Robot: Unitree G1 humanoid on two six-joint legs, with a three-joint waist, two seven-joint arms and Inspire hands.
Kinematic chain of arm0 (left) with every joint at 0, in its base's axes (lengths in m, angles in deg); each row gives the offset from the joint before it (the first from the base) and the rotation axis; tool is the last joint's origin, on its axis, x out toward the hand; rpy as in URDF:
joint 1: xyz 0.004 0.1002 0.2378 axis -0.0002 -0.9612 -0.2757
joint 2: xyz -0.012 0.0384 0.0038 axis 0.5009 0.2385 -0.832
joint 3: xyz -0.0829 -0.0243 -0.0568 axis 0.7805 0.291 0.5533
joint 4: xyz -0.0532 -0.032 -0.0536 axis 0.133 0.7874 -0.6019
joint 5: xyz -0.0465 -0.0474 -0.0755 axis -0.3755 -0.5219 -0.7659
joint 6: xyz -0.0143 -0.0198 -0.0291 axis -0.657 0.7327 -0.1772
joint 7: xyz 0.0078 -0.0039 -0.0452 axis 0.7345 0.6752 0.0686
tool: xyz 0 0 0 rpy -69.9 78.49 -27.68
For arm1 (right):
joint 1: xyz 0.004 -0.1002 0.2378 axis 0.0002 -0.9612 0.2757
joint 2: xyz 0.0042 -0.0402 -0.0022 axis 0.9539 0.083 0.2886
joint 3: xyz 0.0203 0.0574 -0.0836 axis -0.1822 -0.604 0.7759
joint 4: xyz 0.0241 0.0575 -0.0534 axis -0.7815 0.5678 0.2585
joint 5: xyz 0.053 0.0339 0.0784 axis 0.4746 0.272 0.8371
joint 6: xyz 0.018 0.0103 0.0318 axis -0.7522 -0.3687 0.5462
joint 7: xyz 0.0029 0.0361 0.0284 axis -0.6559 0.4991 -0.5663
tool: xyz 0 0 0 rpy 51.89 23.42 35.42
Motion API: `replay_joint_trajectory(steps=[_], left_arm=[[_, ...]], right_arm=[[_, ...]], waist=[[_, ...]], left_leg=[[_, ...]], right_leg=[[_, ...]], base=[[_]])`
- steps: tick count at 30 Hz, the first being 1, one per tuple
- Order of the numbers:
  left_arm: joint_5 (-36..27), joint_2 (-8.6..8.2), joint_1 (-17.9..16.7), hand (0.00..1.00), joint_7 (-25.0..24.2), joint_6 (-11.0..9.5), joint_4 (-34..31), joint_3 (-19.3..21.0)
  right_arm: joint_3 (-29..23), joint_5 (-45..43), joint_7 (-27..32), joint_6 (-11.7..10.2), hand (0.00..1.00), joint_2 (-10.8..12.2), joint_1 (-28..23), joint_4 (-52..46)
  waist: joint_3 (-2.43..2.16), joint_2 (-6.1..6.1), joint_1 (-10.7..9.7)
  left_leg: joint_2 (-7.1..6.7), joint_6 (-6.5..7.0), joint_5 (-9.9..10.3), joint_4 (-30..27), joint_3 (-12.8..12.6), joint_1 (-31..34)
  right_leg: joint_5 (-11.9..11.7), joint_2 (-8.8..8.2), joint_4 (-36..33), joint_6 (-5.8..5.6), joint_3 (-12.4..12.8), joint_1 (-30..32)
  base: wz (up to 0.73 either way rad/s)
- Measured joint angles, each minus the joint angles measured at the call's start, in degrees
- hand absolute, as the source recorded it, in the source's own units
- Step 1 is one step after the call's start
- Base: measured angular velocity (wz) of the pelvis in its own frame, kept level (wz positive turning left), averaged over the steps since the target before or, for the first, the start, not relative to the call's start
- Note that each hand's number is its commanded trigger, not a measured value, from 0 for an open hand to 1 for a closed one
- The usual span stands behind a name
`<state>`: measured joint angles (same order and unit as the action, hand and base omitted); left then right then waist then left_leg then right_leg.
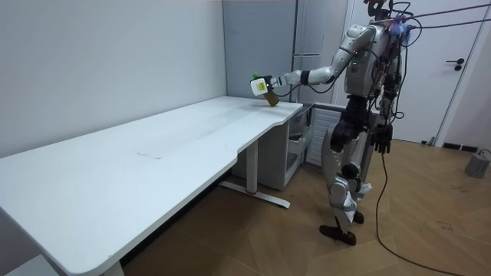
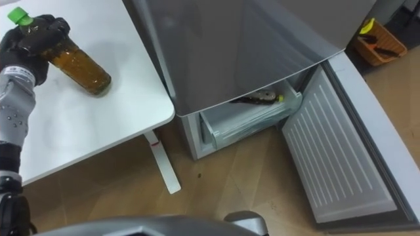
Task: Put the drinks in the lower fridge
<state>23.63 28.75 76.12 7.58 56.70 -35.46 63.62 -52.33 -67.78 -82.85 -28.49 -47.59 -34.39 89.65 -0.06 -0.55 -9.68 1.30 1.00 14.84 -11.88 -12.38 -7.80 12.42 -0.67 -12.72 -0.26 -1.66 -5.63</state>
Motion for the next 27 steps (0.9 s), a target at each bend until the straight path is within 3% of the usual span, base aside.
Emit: replay_joint_trajectory(steps=[16,23,27], left_arm=[[0.07,-0.99,0.00,1.00,1.35,-0.20,-1.37,-1.81],[0.18,-1.14,-0.13,1.00,1.42,-0.20,-9.68,-1.85],[0.19,-2.04,-2.34,1.00,1.42,-0.27,-16.81,-2.95]], right_arm=[[1.28,-0.30,-1.09,-1.37,0.00,0.11,2.04,0.59],[1.29,-0.08,-1.48,-1.18,0.00,0.35,4.28,0.56],[1.33,0.05,-0.48,-1.37,0.00,0.67,5.25,0.52]], waist=[[0.06,0.32,-0.96],[0.20,0.68,-0.72],[0.16,0.90,-0.63]], left_leg=[[0.05,0.01,0.01,0.14,0.69,0.20],[-0.09,-0.01,-0.02,0.06,1.64,0.63],[-0.16,-0.01,-0.03,0.08,2.16,0.31]], right_leg=[[-0.29,0.04,0.01,-0.06,-0.19,-0.13],[-0.29,-0.15,0.09,-0.06,-1.54,-0.16],[-0.29,-0.21,0.21,-0.06,-1.89,-0.42]], base=[[0.00],[0.07],[0.05]])
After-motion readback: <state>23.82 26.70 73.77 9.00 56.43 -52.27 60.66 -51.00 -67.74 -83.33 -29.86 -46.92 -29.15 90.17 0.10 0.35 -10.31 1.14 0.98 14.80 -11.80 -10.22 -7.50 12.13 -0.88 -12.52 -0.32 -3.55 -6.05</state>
